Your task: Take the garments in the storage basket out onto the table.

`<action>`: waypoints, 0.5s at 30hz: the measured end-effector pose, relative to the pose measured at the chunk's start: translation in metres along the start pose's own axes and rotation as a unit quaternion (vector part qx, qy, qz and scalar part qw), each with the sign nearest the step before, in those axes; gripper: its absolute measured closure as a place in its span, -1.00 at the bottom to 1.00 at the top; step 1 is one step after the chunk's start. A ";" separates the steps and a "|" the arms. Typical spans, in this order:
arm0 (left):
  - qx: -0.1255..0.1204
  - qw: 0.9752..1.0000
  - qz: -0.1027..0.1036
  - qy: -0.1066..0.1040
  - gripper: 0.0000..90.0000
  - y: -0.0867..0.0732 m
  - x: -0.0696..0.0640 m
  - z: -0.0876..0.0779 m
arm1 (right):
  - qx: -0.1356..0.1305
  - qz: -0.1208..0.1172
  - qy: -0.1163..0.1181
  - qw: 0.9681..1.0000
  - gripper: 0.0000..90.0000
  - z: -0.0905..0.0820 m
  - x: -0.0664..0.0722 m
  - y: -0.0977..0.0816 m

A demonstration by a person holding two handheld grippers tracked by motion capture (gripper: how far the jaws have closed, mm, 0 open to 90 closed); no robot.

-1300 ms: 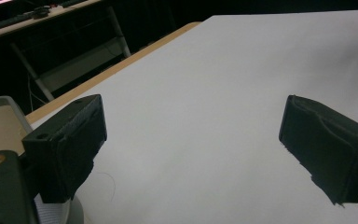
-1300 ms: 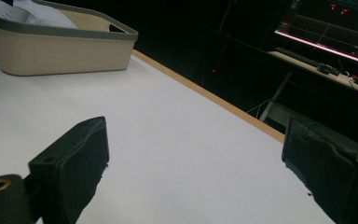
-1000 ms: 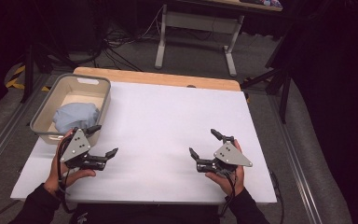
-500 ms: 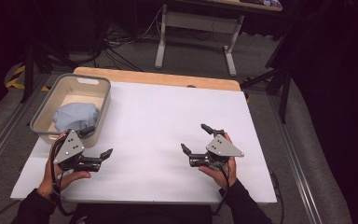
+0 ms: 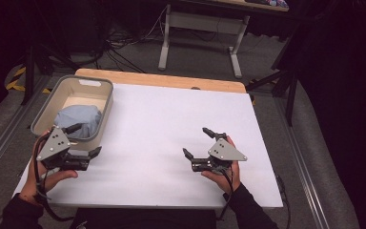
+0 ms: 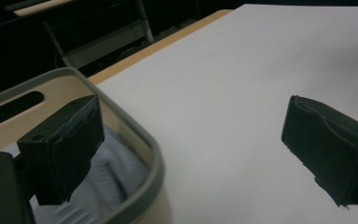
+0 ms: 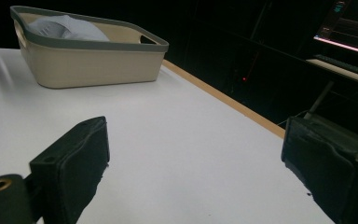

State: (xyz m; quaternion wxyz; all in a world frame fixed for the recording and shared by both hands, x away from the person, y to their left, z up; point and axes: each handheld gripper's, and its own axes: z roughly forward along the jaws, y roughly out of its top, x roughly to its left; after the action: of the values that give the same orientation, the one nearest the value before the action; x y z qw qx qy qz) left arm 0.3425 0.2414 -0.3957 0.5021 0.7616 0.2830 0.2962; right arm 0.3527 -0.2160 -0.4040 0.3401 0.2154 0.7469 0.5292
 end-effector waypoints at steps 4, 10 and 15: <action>0.035 0.999 -0.018 0.001 -0.90 0.008 0.023 -0.002 | 0.007 0.001 0.002 1.000 -0.81 0.001 0.001 -0.001; 0.106 0.994 -0.022 0.010 -0.89 0.021 0.060 0.009 | 0.020 0.002 0.002 1.000 -0.81 0.003 0.002 -0.003; 0.163 0.986 -0.041 -0.007 -0.92 0.027 0.085 0.027 | 0.026 0.006 0.005 1.000 -0.81 0.005 0.001 -0.005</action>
State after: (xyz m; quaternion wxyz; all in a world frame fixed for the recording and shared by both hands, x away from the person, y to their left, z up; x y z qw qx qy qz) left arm 0.4222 0.2778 -0.3648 0.3849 0.8232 0.3549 0.2197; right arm 0.3560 -0.2133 -0.4098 0.3275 0.2258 0.7608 0.5128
